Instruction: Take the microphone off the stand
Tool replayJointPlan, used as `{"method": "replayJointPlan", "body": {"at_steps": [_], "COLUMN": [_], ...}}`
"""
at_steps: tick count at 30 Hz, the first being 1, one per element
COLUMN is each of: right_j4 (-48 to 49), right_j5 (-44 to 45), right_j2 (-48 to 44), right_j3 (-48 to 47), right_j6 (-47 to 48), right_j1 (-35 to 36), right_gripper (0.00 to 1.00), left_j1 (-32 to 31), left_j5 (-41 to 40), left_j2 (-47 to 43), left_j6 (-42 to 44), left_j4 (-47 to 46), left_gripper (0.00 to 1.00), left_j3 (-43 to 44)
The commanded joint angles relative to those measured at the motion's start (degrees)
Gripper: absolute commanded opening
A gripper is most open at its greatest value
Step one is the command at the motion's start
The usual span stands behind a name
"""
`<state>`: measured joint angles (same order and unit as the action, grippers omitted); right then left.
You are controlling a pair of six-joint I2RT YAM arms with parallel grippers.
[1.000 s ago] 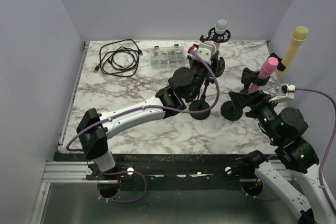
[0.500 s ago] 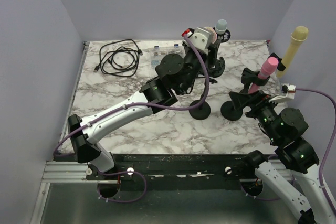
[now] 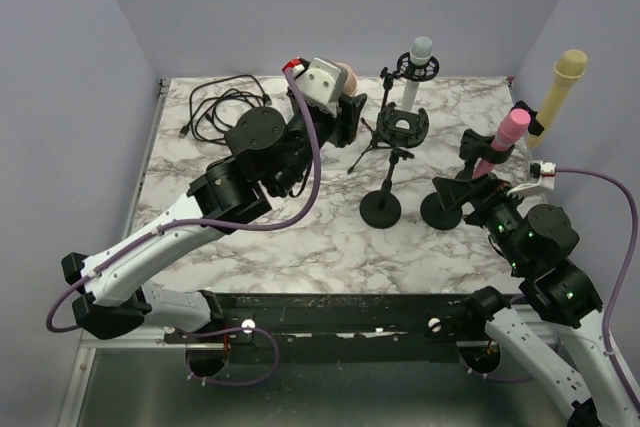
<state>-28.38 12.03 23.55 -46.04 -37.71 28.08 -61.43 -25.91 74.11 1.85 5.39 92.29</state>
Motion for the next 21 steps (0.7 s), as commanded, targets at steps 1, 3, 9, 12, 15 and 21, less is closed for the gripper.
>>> {"method": "replayJointPlan", "body": {"at_steps": [1,3,9,12,15,21], "right_j4": [1.3,1.3,0.9,1.0,1.0,0.4], "right_j5": [0.4,0.4,0.6,0.2,-0.1,-0.3], "right_j2": [-0.5,-0.1,0.4,0.3,0.3,-0.2], "right_j3": [1.4,1.3,0.4,0.2,0.1,0.1], "right_j6": [-0.4,-0.2,0.7,0.3,-0.3,-1.2], "right_j1": [0.3,0.2,0.2,0.2,0.3,0.3], "right_gripper": [1.0,1.0,1.0,1.0,1.0,1.0], "left_j1": [4.5,8.4,20.6,26.4,31.6,38.5], "left_j5": [0.7,5.5,11.2,15.4,20.9,28.7], "left_j2": [-6.3,-10.0,-16.8,-16.6,-14.8,-7.6], "left_j6": [-7.7,-12.2,-15.7,-15.2,-15.0,-12.3], "left_j4": [14.8,17.7,27.8,31.8,34.7,35.7], "left_gripper": [0.0,0.0,0.0,0.0,0.0,0.0], "left_j3": [-8.7,-13.5,-25.2,-28.5,-29.8,-29.7]}}
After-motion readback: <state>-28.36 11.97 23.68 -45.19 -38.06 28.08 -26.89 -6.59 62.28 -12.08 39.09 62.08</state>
